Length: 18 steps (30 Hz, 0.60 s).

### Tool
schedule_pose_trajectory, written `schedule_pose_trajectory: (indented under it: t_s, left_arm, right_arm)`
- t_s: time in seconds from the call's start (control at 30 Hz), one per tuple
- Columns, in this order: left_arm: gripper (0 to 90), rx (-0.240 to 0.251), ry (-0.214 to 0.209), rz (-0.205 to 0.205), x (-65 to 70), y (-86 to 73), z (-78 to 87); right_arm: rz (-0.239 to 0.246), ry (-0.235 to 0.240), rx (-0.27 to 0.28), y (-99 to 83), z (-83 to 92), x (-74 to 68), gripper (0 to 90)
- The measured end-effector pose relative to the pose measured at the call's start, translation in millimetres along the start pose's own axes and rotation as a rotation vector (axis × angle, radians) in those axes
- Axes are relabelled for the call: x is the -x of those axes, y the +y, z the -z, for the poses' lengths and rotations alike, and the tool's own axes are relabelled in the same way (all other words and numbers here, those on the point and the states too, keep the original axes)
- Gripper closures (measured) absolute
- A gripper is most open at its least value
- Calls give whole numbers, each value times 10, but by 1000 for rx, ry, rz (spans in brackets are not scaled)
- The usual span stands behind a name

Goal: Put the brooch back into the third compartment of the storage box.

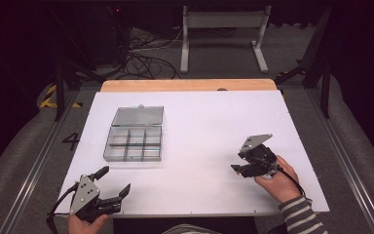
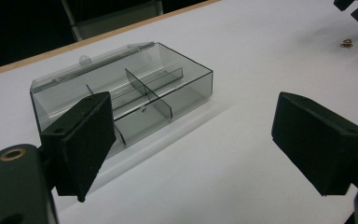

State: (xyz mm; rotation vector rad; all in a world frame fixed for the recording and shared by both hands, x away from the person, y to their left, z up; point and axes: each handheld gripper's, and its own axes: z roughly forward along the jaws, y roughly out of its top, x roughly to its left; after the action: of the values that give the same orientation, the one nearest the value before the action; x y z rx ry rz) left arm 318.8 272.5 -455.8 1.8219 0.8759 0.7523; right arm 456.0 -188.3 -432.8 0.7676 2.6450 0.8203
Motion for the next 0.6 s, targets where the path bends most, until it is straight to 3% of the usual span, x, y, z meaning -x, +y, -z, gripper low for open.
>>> schedule_pose_trajectory:
  t_s: [0.6]
  left_arm:
    - [141,-7,5,-12,-2,0,-6]
  right_arm:
    - [3,19,-172,-4,-174,-4,553]
